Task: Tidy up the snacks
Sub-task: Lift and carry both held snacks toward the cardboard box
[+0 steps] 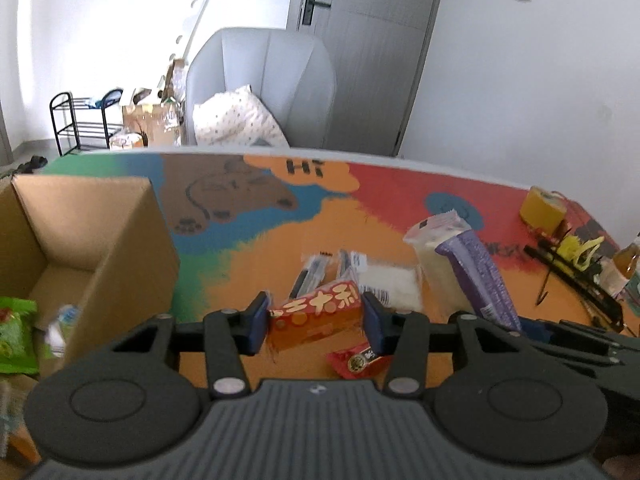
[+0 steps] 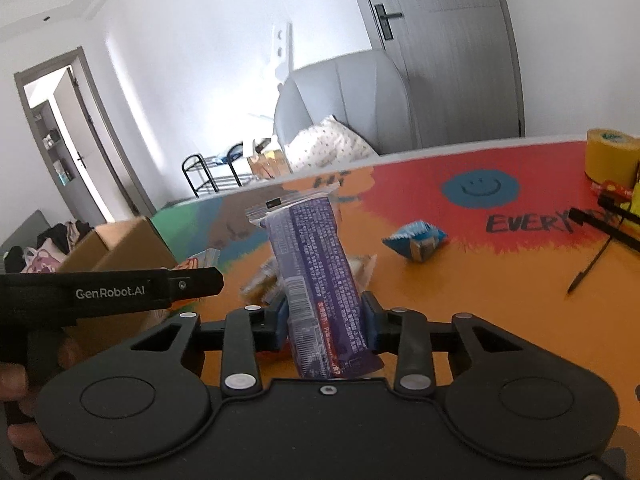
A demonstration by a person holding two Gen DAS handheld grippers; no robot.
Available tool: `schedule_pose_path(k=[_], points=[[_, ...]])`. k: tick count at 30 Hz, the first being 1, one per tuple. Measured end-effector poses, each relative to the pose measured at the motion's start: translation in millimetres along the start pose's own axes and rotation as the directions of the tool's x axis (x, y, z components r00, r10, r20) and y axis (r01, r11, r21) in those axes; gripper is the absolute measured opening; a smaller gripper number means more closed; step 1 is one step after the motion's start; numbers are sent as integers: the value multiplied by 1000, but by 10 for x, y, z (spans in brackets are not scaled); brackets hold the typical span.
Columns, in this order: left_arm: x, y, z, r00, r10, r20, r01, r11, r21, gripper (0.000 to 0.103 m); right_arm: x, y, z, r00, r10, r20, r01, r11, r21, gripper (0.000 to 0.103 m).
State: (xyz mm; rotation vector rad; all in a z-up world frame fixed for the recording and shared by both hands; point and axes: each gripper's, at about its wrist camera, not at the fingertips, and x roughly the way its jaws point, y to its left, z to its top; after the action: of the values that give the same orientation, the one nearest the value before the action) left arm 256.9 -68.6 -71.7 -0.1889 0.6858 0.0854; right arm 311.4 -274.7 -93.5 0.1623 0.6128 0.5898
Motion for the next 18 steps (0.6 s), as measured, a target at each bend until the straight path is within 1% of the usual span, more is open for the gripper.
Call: schedule_pose_path(k=[4, 18], points=[[-136, 30, 64, 999, 4, 34, -5, 1000, 0, 47, -82, 73, 74, 999, 15, 35, -15, 1000, -3, 33], [-572, 297, 233, 991, 27, 132, -23, 999, -28, 47, -163, 490, 286, 993, 61, 101, -55, 997, -60, 32]])
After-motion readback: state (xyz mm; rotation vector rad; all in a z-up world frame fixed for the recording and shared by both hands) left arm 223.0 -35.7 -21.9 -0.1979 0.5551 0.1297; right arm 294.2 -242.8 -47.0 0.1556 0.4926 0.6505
